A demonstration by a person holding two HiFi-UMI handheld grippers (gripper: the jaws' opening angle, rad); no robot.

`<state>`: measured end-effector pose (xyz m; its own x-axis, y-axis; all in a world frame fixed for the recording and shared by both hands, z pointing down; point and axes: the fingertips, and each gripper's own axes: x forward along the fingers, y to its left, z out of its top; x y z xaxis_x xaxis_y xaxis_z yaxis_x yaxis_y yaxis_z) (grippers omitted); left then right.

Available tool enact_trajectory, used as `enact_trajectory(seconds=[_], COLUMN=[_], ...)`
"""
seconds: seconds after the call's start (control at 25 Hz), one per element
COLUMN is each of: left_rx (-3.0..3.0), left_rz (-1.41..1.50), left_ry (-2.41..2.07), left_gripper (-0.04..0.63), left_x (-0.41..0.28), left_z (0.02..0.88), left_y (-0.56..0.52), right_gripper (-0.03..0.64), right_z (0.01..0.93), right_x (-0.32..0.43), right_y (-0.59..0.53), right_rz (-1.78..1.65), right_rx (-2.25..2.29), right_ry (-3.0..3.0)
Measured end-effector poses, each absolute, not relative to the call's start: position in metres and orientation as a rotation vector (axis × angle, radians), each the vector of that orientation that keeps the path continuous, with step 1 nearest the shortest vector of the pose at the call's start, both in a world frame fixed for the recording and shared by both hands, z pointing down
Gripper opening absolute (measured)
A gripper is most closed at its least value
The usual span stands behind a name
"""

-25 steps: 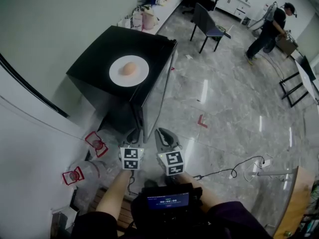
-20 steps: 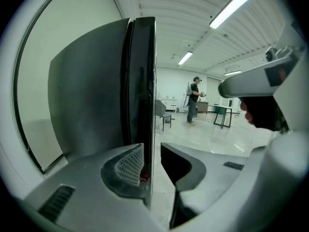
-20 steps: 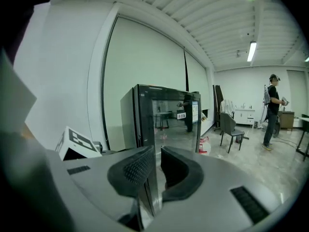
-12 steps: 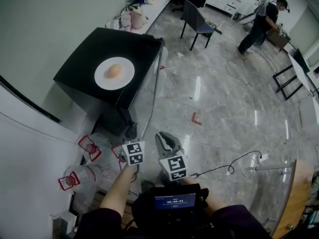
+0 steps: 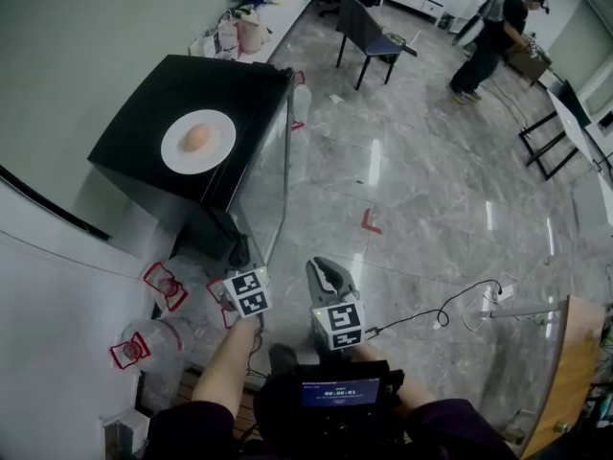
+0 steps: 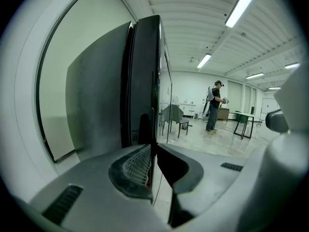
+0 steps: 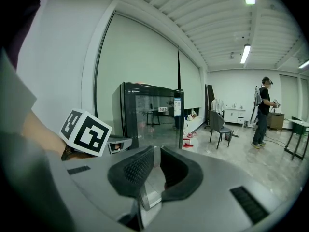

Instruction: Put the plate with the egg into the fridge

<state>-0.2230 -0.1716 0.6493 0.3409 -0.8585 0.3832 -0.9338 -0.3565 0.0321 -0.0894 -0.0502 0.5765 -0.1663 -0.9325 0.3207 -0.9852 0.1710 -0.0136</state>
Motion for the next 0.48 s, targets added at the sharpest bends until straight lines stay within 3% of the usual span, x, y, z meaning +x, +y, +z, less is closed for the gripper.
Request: enact_trajectory(seconds=[0.48], left_rx=[2.375], left_rz=[0.436], left_ry=[-1.660], left_gripper=[0.034], left_x=[-0.124], left_z=[0.648], left_y=[-0.116], right_gripper=[0.031], right_z=[0.568], right_x=[-0.005], right_y=[-0.023], right_rz=[0.304], right_rx=[1.900], right_ry=[-2.186])
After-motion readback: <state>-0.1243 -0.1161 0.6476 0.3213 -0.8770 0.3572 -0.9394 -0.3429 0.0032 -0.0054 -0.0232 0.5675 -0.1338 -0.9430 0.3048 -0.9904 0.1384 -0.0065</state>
